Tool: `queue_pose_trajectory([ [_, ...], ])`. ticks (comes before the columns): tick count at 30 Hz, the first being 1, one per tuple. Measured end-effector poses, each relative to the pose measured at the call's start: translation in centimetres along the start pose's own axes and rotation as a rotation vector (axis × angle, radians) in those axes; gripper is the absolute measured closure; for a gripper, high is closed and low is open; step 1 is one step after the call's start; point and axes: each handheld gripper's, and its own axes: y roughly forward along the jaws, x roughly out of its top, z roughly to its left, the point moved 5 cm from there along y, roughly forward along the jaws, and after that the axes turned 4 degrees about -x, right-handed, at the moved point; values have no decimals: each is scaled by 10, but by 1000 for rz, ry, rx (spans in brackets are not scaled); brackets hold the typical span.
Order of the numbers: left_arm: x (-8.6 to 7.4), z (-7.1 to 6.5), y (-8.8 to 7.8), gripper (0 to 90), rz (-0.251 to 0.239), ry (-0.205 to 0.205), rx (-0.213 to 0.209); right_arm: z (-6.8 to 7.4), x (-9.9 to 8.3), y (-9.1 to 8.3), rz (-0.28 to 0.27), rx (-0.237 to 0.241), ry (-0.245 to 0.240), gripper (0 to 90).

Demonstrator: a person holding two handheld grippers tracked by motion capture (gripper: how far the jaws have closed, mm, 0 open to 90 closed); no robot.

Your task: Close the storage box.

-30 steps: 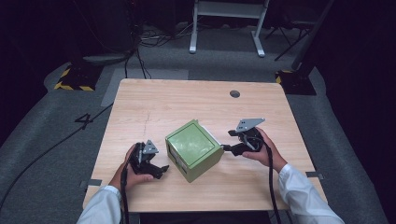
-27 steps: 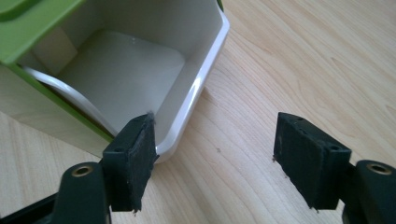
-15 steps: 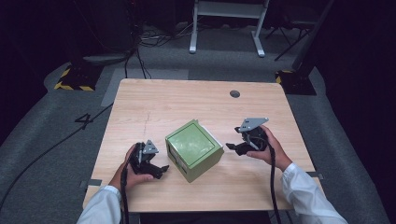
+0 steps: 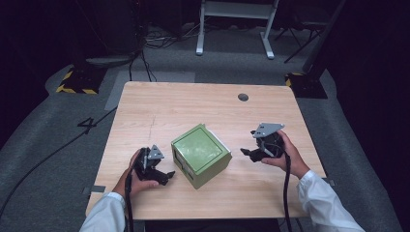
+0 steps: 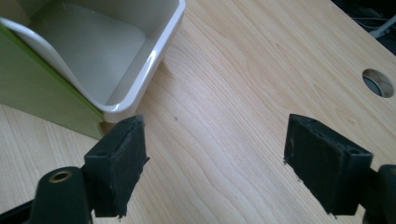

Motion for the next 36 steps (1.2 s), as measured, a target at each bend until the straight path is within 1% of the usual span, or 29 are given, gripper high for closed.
queue_pose_trajectory([
  [8, 0, 0, 0, 4, 2, -1, 2, -4, -12, -12, 6, -31, 1, 211],
  [11, 0, 0, 0, 5, 1, -1, 1, -6, -20, -15, 15, -41, 3, 211],
  [18, 0, 0, 0, 5, 1, 0, 1, -13, -42, -24, 35, -65, 27, 211],
  [24, 0, 0, 0, 5, 1, -1, 1, -18, -63, -33, 43, -74, 56, 211],
  [27, 0, 0, 0, 5, 0, -1, 1, -20, -76, -35, 57, -82, 71, 209],
  [32, 0, 0, 0, 4, 1, -1, 1, -24, -99, -38, 76, -88, 119, 209],
  [36, 0, 0, 0, 5, 1, -1, 1, -26, -116, -39, 91, -92, 146, 209],
])
